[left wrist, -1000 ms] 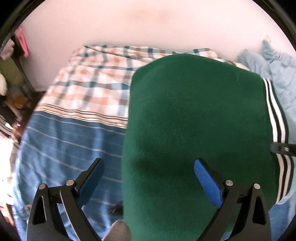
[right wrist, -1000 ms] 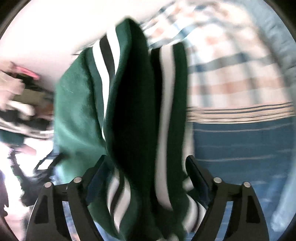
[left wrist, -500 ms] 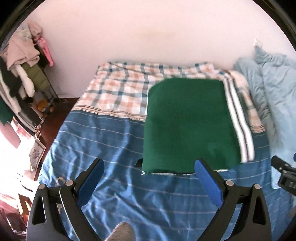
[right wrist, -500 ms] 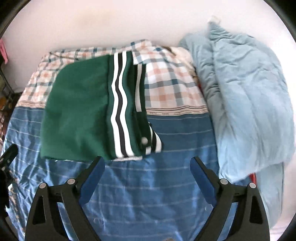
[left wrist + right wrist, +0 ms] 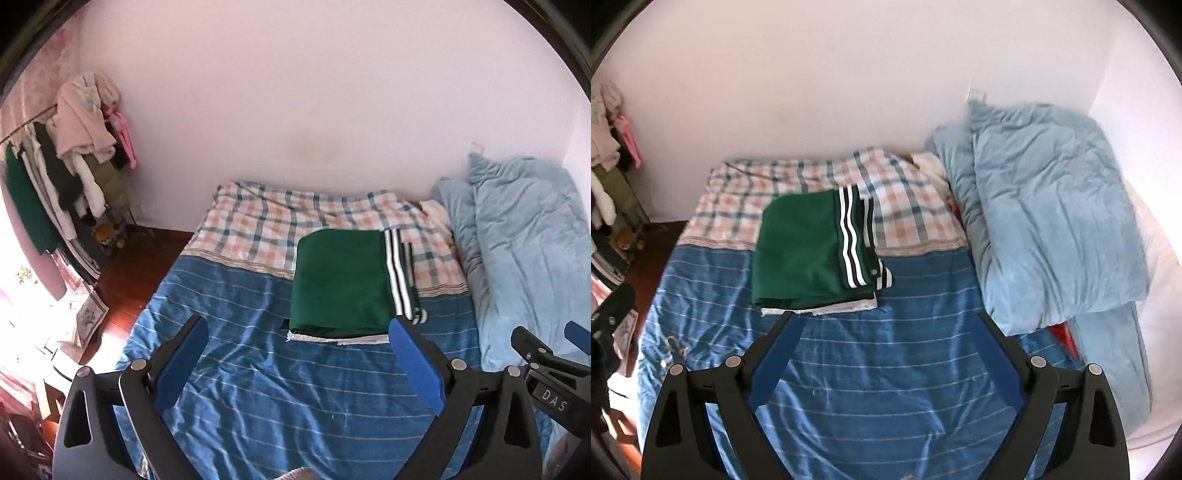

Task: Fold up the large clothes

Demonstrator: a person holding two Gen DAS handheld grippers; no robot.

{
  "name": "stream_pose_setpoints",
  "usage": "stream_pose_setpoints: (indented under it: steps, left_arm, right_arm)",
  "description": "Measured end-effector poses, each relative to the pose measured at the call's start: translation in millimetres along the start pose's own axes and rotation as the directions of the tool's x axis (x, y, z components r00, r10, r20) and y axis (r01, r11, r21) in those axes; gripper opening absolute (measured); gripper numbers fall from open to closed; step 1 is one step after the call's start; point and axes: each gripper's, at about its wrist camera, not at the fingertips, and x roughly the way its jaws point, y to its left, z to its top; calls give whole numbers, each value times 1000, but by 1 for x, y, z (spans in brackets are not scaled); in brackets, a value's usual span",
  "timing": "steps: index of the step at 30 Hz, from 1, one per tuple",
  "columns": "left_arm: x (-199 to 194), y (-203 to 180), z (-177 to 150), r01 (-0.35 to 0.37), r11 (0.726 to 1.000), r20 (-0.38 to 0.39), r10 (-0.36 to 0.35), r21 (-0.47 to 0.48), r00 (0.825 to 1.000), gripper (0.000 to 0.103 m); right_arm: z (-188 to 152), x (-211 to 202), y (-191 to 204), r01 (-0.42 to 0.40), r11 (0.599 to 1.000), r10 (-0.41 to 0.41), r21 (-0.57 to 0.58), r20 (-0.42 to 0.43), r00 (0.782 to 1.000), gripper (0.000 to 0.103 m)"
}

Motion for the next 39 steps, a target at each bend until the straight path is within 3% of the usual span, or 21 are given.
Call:
stream_pose_setpoints:
  steps: [5, 10, 18, 27, 39]
  left_arm:
    - [-66, -9, -9, 24, 1000, 36, -24, -4, 999, 100]
    - [-102, -12, -18, 44, 999, 45, -43, -13, 998, 100]
    - [-148, -13, -24, 40, 999, 80, -40, 1, 996, 100]
    - [-174, -9, -26, -20, 1000, 63, 20, 8, 998, 100]
    - [-189, -9, -30, -21, 1000, 86, 21, -7, 996, 100]
  right_arm:
    - [-9, -87, -18, -17, 999, 19, -27, 83, 996, 95]
    - [-21, -152, -39, -19, 1000, 21, -21, 139, 990, 95]
    - [-36, -215, -57, -21, 1000, 24, -14, 196, 980, 95]
    - [-42, -240, -56, -41, 999, 45, -25, 204, 978, 99]
    - [-40, -248, -57, -49, 998, 55, -32, 216, 975, 99]
